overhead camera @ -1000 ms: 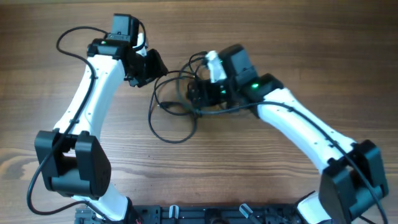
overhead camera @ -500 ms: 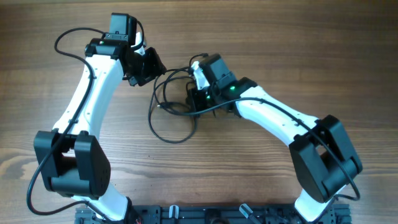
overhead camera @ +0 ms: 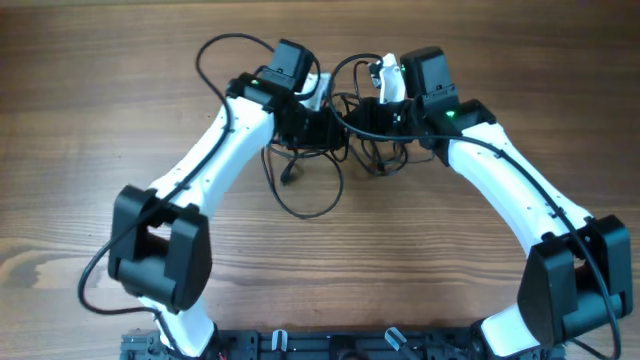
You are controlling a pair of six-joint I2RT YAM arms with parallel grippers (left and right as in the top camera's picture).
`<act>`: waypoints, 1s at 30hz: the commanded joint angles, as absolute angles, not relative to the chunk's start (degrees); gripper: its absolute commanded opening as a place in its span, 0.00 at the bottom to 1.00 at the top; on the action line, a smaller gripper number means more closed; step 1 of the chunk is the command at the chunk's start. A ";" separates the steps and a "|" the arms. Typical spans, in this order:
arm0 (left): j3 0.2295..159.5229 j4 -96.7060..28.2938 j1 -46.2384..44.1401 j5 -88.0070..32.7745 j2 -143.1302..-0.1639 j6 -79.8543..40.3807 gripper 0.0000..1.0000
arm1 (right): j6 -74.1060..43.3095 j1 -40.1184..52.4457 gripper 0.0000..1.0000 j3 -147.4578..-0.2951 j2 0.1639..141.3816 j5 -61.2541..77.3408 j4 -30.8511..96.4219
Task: Untangle cables
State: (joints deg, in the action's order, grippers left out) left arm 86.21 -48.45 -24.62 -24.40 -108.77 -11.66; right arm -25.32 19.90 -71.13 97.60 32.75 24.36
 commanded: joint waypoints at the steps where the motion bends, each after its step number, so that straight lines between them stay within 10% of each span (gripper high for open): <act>1: 86.13 -48.40 -24.05 -24.40 -112.99 -6.13 0.61 | -25.58 18.37 0.04 -71.99 97.43 37.82 24.38; 18: 86.08 -49.69 -23.14 -22.87 -118.43 4.32 0.50 | -25.50 17.04 0.04 -71.99 97.43 37.85 24.88; 21: 86.08 -48.80 -23.14 -22.87 -118.43 4.29 0.30 | -25.52 17.04 0.04 -71.99 97.43 37.82 24.88; 22: 86.11 -48.53 -22.96 -22.87 -118.41 4.21 0.04 | -25.47 16.99 0.04 -71.99 97.43 37.80 24.88; 30: 93.34 -54.11 -19.29 -22.94 -108.47 -1.06 0.04 | -26.15 16.99 0.04 -71.99 97.45 30.81 27.42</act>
